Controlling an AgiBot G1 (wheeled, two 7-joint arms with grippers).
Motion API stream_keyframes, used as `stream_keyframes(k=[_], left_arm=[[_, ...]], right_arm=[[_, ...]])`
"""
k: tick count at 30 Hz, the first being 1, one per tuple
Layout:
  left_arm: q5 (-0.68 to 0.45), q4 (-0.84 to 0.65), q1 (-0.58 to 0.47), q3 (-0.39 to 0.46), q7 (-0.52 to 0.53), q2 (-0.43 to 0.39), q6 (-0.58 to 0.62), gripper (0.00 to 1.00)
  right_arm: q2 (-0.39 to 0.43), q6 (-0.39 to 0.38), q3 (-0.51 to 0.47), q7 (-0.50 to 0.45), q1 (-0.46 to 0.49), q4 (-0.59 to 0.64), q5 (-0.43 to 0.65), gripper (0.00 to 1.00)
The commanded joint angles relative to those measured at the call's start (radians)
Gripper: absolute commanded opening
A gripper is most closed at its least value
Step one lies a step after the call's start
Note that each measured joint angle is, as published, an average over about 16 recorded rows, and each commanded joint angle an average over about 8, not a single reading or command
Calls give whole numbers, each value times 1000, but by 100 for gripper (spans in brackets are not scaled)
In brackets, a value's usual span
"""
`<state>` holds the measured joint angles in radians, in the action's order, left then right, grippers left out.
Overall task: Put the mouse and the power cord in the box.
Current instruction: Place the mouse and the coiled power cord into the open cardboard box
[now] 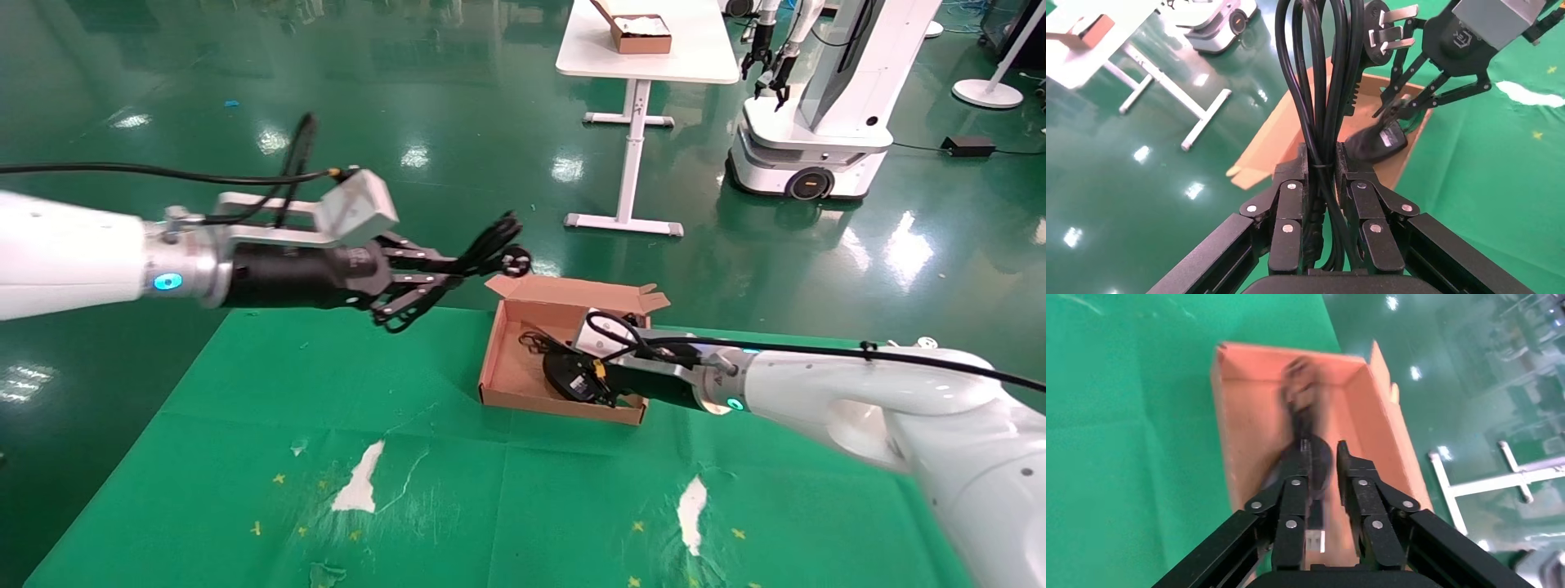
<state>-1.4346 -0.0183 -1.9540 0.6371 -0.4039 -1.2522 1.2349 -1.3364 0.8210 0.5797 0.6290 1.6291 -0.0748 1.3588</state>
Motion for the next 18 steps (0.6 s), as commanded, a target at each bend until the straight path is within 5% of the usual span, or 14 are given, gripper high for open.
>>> stream_keyframes(k=[1, 10, 18], left_arm=[[-9, 4, -2, 6, -5, -17, -13, 0], [-54, 155, 62, 57, -18, -117, -142, 0], [-32, 458, 161, 205, 37, -125, -237, 0]], right_arm=[[2, -6, 2, 4, 2, 2, -1, 100], [106, -6, -19, 57, 78, 23, -27, 100], [283, 270, -21, 89, 162, 4, -34, 100]])
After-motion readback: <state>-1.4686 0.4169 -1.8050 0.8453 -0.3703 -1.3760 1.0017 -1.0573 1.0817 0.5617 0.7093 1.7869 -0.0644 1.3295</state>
